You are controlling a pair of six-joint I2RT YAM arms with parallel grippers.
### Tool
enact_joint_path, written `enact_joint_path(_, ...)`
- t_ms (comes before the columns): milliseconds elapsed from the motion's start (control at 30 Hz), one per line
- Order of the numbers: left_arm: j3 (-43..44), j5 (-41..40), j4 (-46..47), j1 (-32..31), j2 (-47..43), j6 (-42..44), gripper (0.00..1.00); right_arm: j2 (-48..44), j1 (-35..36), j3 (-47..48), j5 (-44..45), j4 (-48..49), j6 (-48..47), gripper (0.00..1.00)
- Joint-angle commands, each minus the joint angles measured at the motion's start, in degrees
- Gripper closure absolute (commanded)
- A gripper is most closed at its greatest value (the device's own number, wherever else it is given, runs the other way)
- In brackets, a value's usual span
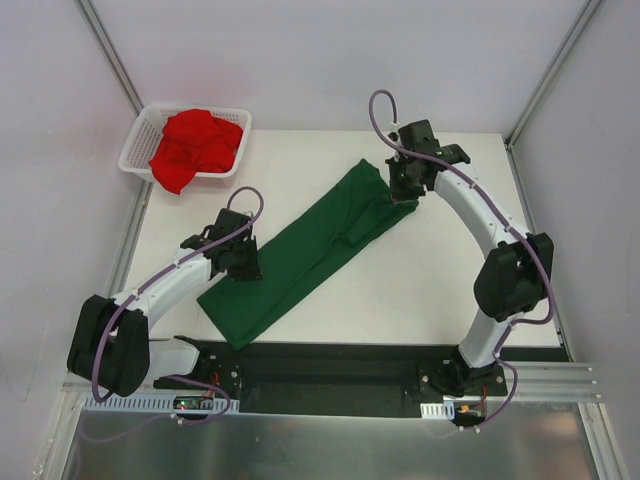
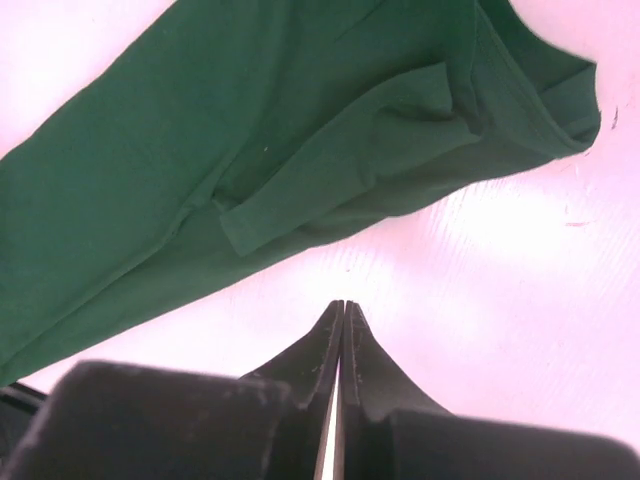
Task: Fold and stack the t-shirts
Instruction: Rotate the tshirt 85 degrees
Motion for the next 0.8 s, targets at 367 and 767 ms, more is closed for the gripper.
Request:
enact_joint_path(367,1.3,0.7,-0.2,0.3,-2.0,-0.1,1.0,16.6,0.6,9.6,-3.6,11.2,1.8,0.99)
enact_joint_path(767,2.4,0.8,0.1,0.3,0.5,0.9,1.0,5.5,0.8,2.6,2.4,-0.9,4.0,0.99)
